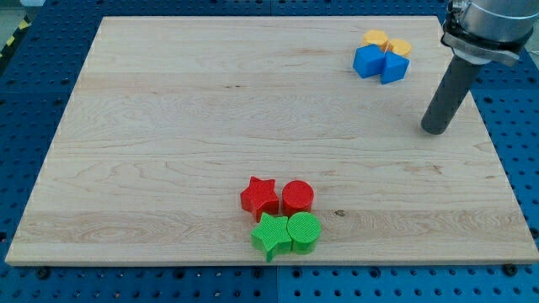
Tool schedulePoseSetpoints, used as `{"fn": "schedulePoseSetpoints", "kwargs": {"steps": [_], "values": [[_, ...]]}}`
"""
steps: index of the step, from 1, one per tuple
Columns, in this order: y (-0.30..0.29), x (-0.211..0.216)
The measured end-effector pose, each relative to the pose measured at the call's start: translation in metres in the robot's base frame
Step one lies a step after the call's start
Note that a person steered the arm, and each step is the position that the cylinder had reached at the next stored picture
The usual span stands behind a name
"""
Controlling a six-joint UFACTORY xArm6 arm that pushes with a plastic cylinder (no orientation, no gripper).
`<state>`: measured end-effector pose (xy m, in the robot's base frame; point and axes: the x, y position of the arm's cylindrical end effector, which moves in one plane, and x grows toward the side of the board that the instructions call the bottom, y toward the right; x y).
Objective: Nudge yellow heart along with yellow hexagon left a bit
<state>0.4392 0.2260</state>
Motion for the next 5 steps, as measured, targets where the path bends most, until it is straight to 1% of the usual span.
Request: {"fn": "schedulePoseSetpoints", "kwargs": {"steps": [1,3,5], "values": [[0.016,-0.01],[0.047,-0.013],[0.053,-0.034]]}}
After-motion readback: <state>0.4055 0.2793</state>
